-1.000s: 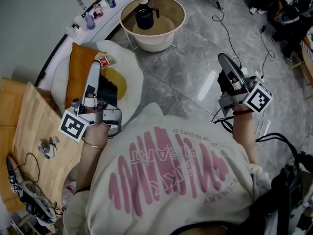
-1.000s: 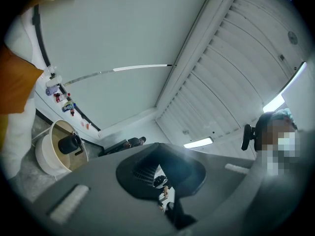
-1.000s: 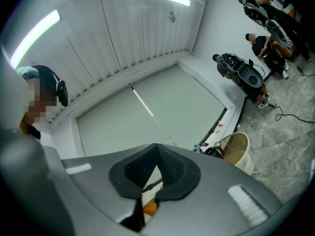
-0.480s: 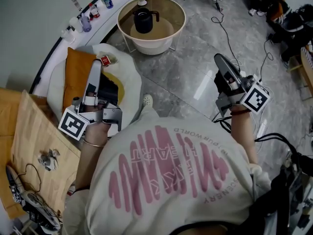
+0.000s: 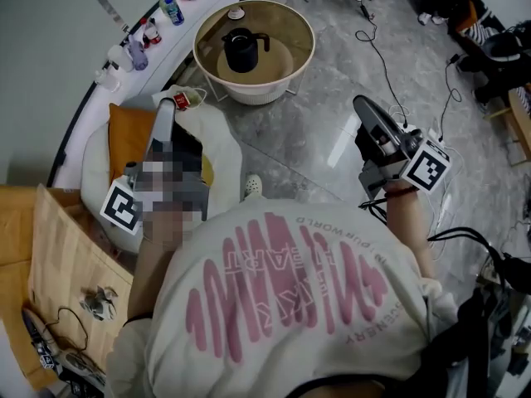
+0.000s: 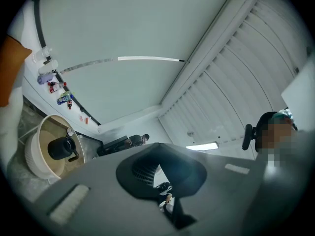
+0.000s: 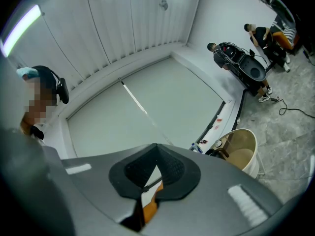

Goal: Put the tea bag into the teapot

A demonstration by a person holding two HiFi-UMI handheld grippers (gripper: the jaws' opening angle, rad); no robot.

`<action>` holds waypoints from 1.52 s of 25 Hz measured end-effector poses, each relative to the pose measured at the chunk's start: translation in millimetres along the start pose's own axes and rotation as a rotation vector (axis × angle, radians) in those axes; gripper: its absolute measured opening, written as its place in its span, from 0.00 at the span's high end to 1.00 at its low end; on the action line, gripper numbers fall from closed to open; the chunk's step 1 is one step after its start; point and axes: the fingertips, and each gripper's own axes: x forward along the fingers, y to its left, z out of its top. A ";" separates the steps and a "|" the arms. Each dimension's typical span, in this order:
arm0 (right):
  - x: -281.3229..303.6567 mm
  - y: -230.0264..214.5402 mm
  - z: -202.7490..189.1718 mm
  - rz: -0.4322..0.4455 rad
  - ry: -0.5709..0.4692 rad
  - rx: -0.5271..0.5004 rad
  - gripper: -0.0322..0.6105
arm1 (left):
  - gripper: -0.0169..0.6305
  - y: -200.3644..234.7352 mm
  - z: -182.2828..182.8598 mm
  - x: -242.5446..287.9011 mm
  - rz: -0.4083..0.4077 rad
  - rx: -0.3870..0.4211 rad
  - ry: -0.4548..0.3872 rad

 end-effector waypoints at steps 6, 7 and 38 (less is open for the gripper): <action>42.2 -15.7 11.6 -0.018 -0.015 -0.006 0.94 | 0.95 31.3 28.4 37.1 -0.027 -0.012 0.021; 49.4 -18.6 14.5 -0.021 -0.018 -0.008 0.94 | 0.95 36.2 33.3 43.9 -0.031 -0.016 0.024; 196.6 -91.8 19.1 0.006 0.094 0.041 0.94 | 0.95 153.8 67.7 133.7 -0.001 -0.067 0.098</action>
